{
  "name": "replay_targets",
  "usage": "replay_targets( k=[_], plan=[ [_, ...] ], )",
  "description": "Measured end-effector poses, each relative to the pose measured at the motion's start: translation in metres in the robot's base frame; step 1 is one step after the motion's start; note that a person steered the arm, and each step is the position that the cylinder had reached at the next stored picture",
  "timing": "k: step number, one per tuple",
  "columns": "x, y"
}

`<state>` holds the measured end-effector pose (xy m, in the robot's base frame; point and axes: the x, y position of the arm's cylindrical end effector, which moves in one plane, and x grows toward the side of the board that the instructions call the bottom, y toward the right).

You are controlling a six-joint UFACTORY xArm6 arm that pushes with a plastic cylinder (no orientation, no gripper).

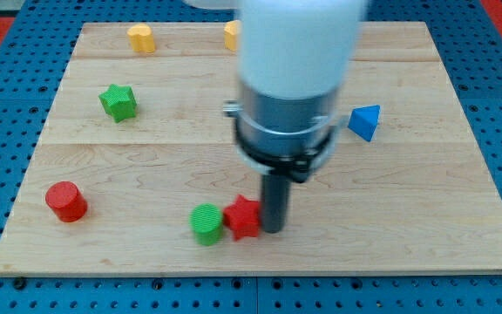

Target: Slide the red star to the top right of the green circle

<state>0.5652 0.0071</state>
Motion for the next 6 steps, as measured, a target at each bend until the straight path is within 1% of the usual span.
replay_targets(
  k=[1, 2, 3, 4, 6],
  plan=[
    [0.008, 0.033],
    [0.023, 0.017],
    [0.022, -0.051],
    [-0.001, -0.056],
    [-0.016, -0.006]
  ],
)
